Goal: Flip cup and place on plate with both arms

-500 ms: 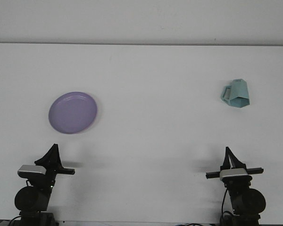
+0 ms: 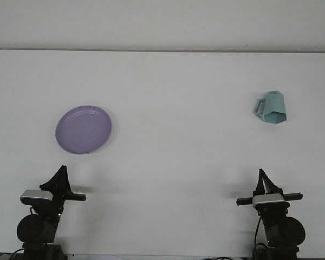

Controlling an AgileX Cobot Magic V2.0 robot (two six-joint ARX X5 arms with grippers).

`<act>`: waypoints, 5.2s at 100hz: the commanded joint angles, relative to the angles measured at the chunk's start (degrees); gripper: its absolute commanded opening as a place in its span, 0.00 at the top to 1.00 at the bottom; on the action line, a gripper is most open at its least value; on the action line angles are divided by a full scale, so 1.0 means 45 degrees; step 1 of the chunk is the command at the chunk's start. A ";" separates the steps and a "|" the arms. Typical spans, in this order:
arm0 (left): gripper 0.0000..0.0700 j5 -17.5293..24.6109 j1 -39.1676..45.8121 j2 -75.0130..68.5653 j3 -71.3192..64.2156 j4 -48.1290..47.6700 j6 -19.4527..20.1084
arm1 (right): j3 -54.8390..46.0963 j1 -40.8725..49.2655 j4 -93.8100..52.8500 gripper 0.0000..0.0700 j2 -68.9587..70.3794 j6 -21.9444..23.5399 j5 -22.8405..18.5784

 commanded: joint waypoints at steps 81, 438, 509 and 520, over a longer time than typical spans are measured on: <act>0.98 -0.0053 0.0000 -0.0005 -0.0233 0.0185 -0.1472 | 0.0175 -0.0015 0.0670 1.00 -0.0010 0.6479 0.0053; 0.98 -0.0049 0.0000 -0.0005 -0.0204 0.0500 -0.1719 | 1.3333 -0.2142 -0.4789 0.99 1.4785 0.4090 -0.4177; 0.98 -0.0049 0.0000 -0.0005 -0.0189 0.0495 -0.2001 | 1.4576 0.6426 -1.3440 0.99 1.6660 0.2477 -0.0923; 0.98 -0.0049 0.0000 -0.0005 -0.0189 0.0495 -0.2001 | 1.5543 0.6955 -1.4246 0.99 1.7884 0.2161 -0.0418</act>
